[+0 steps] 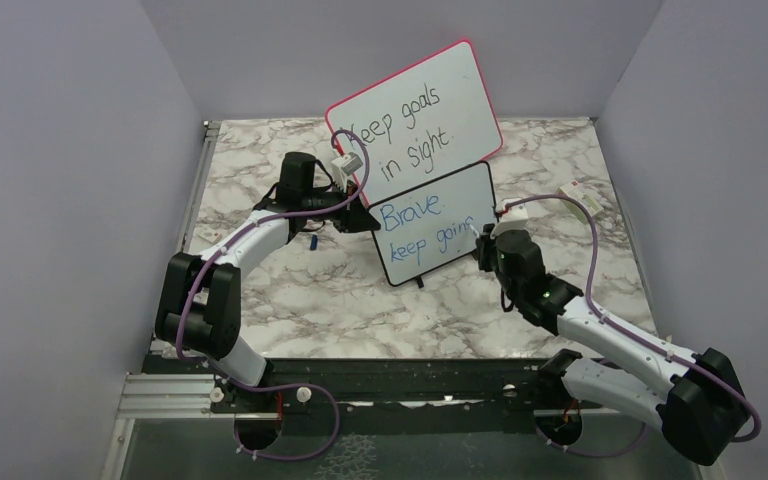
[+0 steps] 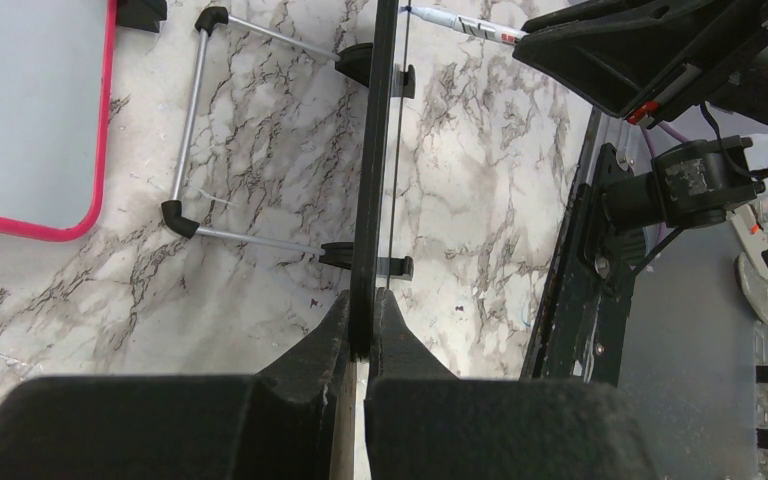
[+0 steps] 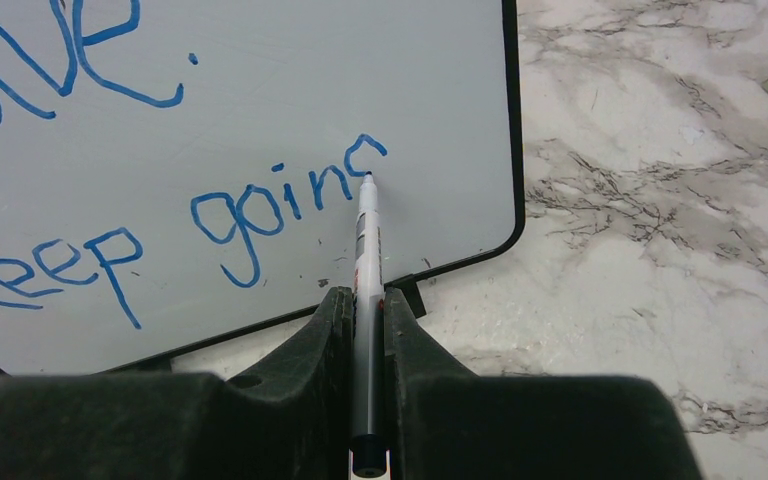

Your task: Write a sentence on the whiteboard

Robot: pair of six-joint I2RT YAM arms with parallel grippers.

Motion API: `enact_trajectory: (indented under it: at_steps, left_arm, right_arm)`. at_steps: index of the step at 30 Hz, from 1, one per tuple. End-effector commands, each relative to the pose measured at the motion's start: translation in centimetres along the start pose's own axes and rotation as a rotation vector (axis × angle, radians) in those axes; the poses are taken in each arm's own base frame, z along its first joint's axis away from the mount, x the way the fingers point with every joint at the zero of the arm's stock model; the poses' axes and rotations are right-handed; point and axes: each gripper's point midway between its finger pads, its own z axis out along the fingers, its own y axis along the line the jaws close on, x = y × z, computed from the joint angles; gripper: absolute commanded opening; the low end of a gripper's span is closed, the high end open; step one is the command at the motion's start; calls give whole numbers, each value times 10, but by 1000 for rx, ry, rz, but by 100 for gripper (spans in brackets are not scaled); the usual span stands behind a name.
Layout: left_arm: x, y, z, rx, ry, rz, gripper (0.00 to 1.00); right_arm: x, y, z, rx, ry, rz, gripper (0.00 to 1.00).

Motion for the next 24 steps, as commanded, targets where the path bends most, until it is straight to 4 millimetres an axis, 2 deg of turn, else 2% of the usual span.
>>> enact_trajectory:
  at_steps: [1,16,24]
  left_arm:
    - [14,9,2,-46,44,-8,0]
    - [14,9,3,-44,46,-9,0]
    - [14,9,3,-43,46,-11,0]
  right_arm:
    - [-3,-9,2,46,-20,0,1]
    - [-20,-5,5,26,-71,10,1]
    - [-13,-10,7,58,-52,14,1]
